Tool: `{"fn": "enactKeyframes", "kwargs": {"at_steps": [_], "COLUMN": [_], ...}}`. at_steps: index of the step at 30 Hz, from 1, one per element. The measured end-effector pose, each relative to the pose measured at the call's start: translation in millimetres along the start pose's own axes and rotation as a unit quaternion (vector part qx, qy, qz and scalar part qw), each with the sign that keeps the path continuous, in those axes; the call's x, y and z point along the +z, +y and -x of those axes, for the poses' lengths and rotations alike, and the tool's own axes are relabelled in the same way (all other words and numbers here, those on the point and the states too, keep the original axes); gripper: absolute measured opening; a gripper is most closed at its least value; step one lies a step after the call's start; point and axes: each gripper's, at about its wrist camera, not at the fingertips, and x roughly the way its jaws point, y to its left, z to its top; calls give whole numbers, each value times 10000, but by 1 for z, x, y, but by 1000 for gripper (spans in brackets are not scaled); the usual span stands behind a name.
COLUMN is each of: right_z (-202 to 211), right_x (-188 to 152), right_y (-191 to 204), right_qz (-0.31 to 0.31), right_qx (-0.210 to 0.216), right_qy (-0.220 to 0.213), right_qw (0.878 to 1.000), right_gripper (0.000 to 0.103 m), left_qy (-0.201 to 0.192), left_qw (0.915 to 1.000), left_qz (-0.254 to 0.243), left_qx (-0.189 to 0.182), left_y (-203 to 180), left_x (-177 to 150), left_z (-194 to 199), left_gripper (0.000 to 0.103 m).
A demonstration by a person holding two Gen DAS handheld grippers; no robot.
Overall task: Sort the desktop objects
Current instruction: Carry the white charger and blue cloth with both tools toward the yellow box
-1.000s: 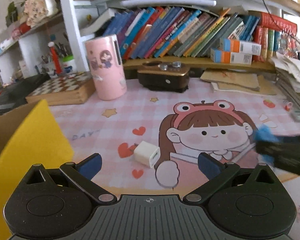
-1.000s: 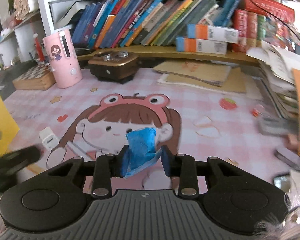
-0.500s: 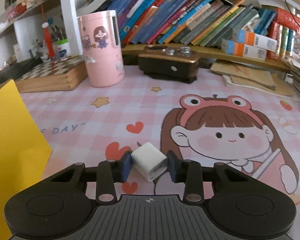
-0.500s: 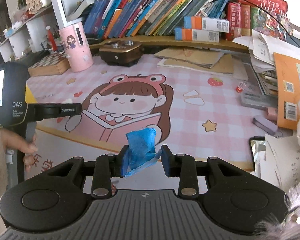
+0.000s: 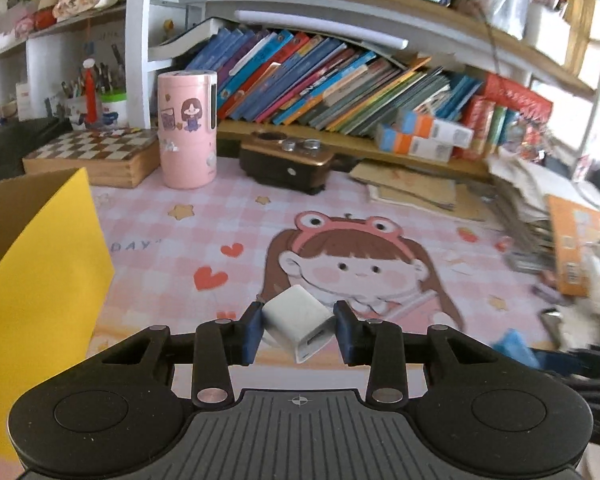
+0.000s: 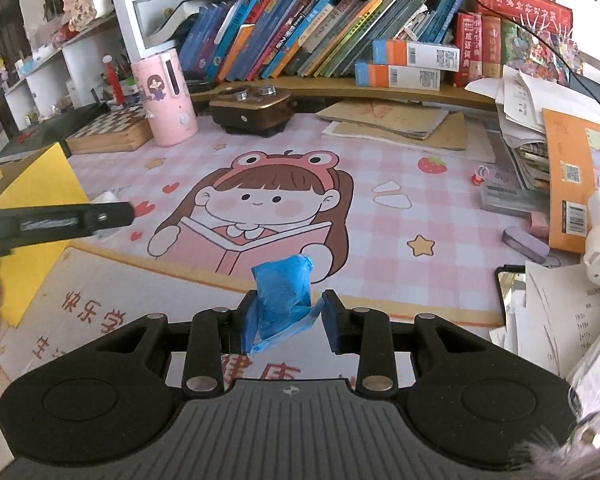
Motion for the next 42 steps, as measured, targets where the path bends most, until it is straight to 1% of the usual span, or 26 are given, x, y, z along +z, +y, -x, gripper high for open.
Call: {"fn": "enactKeyframes", "kwargs": {"at_steps": [6,10,14,18,23,30,35,39,42], "right_z": [20,32,45,61,76,96,106,109,111], "right_x": [-10,-20,-26,-30,-41,-64,-87,-110,-125], "right_y": [13,23,39,60,89,132,168,198,225], "right_qz": [81,35,117,262,322,259,139,114,203], "right_qx": [63,124,142,102,13,-98,-130,-8,135], "right_qy": [-2,129,90,-33,-59,-61,54,293,414], "right_qw": [9999,9998,9998,9996,9995,9996,9998,9995,9988], "right_gripper": [31,31,31,31,31,31,31,31,31], "left_qy": [58,113,25,-37,-128,-151,10,152,205], "left_qw": [9994,9985,9982,9976,9962,9948,9943,9941,9946], "left_qz": [128,218,176,205,216,213,225,227,326], "left_qx": [-307,-484,-579,-665,-835,-986,-1039,-1050,-965], "left_y": [1,6,13,23,39,71,98,120,141], "left_x": [-14,-23,-34,-45,-56,-76,-96,-118,-133], "left_z": [47,72,95,110,132,163,187,208,226], "left_gripper": [36,36,36,36,36,36,36,36,36]}}
